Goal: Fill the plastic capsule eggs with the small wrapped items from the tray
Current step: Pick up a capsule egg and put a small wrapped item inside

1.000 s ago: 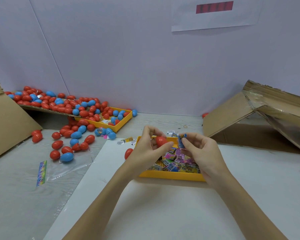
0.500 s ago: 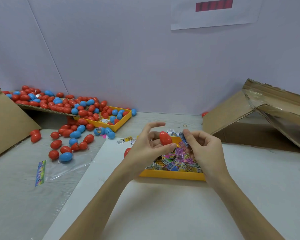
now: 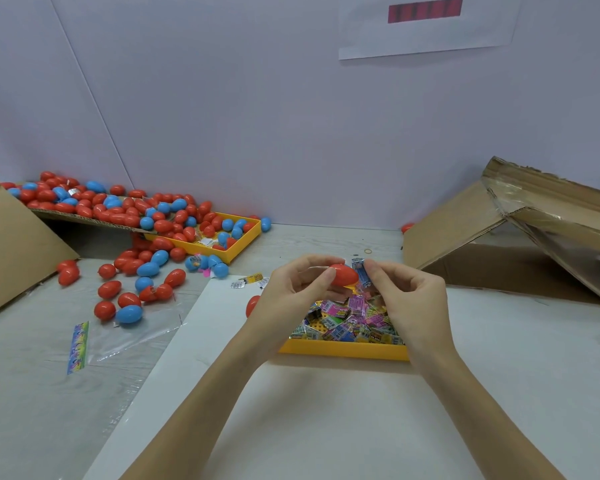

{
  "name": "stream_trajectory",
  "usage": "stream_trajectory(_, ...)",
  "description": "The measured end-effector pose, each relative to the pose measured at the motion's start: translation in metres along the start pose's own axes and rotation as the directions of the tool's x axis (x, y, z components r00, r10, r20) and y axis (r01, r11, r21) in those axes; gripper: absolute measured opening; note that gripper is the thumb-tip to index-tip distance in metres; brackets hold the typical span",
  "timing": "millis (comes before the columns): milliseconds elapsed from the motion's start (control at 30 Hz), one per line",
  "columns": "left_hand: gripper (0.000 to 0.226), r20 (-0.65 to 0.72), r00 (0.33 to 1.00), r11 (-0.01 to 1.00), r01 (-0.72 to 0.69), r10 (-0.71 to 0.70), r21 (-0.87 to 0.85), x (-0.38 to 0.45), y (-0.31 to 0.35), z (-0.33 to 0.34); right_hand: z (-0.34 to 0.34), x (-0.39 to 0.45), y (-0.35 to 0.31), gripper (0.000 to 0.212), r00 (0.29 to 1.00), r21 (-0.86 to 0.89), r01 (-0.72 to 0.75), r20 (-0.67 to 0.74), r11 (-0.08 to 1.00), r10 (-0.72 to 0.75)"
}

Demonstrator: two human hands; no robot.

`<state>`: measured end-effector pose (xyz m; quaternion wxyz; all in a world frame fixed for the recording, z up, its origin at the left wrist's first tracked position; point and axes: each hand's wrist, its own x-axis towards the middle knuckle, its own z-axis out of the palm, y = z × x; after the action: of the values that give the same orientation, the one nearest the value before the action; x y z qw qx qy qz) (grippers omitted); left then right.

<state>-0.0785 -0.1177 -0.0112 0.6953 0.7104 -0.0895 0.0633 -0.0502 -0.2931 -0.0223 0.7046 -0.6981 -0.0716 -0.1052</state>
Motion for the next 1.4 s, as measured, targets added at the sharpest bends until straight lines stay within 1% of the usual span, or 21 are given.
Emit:
stream_trajectory(67,0.024,-0.010,1.000,1.000,0.005,-0.005,-0.004,0.000,-0.001,0.001,0.001,0.000,0.000,0.017,1.000,0.001,-0.008,-0.003,1.000,0.008)
stream_trajectory(200,0.024,-0.023,1.000,1.000,0.015,-0.015,-0.013,0.001,-0.001,0.002,0.002,0.000,0.001,0.024,0.999,0.027,-0.047,0.004,0.999,0.047)
stream_trajectory(300,0.024,-0.036,0.999,1.000,0.013,-0.013,-0.001,0.002,-0.002,0.002,0.002,0.000,0.001,0.024,0.998,0.053,-0.063,0.014,0.997,0.062)
stream_trajectory(400,0.025,-0.056,0.998,1.000,-0.007,0.009,0.025,0.002,-0.003,0.003,0.002,-0.001,0.001,0.022,0.998,0.063,-0.051,0.035,0.997,0.048)
stream_trajectory(533,0.024,-0.072,0.997,1.000,-0.023,0.024,0.015,0.001,-0.004,0.004,0.004,-0.003,0.000,0.013,0.997,0.111,-0.019,0.071,0.994,0.011)
stream_trajectory(600,0.022,-0.078,0.996,0.999,-0.031,0.032,0.011,0.001,-0.005,0.005,0.005,-0.004,0.001,0.012,0.996,0.123,-0.002,0.085,0.992,-0.009)
stream_trajectory(700,0.021,-0.085,0.996,0.999,-0.037,0.038,0.008,0.001,-0.006,0.007,0.009,-0.007,0.003,0.015,0.996,0.155,0.001,0.083,0.988,-0.014)
stream_trajectory(933,0.023,-0.119,0.993,1.000,-0.018,0.019,0.005,0.001,-0.005,0.007,0.014,-0.009,0.004,0.022,0.995,0.199,-0.049,0.093,0.979,0.031)
stream_trajectory(1100,0.020,-0.120,0.993,1.000,-0.012,0.010,-0.015,0.001,-0.004,0.006,0.014,-0.010,0.003,0.024,0.995,0.231,-0.062,0.087,0.971,0.043)
stream_trajectory(1267,0.023,-0.102,0.994,1.000,-0.028,0.027,-0.008,0.001,-0.003,0.003,0.013,-0.009,0.002,0.025,0.989,0.206,-0.089,0.132,0.974,0.062)
stream_trajectory(1400,0.024,-0.102,0.994,0.999,-0.034,0.037,0.034,0.001,-0.004,0.001,0.011,-0.009,0.001,0.038,0.987,0.171,-0.088,0.146,0.981,0.063)
